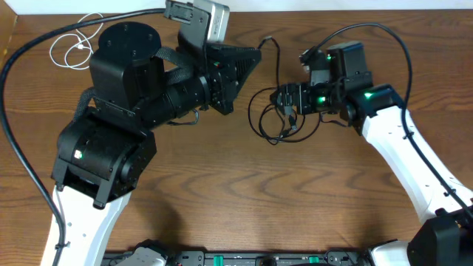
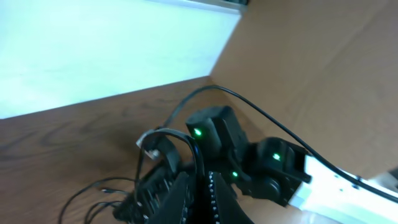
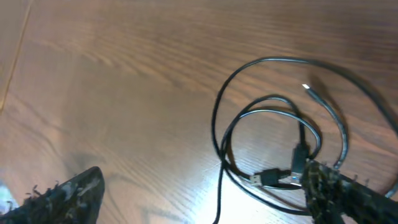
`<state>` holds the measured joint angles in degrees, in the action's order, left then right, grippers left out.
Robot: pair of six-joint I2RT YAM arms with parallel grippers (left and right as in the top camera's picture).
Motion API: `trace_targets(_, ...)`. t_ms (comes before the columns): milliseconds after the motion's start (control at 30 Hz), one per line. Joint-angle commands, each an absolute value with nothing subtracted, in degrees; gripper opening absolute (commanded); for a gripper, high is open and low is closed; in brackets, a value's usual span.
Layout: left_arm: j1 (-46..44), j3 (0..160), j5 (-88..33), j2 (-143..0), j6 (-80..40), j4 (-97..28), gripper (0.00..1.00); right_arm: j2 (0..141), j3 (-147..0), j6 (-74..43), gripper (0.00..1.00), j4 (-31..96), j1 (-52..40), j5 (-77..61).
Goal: Untangle cables
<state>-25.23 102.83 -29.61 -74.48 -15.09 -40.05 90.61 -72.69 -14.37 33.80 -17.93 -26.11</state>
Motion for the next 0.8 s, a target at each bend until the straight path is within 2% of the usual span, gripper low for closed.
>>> trace_targets(0, -25.04, 103.39, -18.22, -74.48, -15.66, -41.56, 0.07, 90.17, -72.62, -12.69, 0.99, 33.65, -18.09, -26.87)
trace_targets(167, -25.04, 103.39, -10.20, -74.48, -18.33, -44.80, 0.07, 87.13, -72.88, -22.31, 0.99, 34.48, -13.39, -20.62)
trace_targets(467, -25.06, 103.39, -9.91, -74.52, -18.37, -44.75, 0.07, 85.25, -72.86, -22.00, 0.99, 35.42, -8.80, -25.63)
trace_targets(633, -25.06, 103.39, -10.07, -74.52, -20.01, -43.62, 0.07, 85.36, -72.84, -13.28, 0.99, 35.33, -11.51, -32.91)
trace_targets(767, -25.06, 103.39, -13.15, -74.52, -20.95, -42.19, 0.07, 85.52, -72.58, -5.87, 0.99, 35.59, -14.96, -33.15)
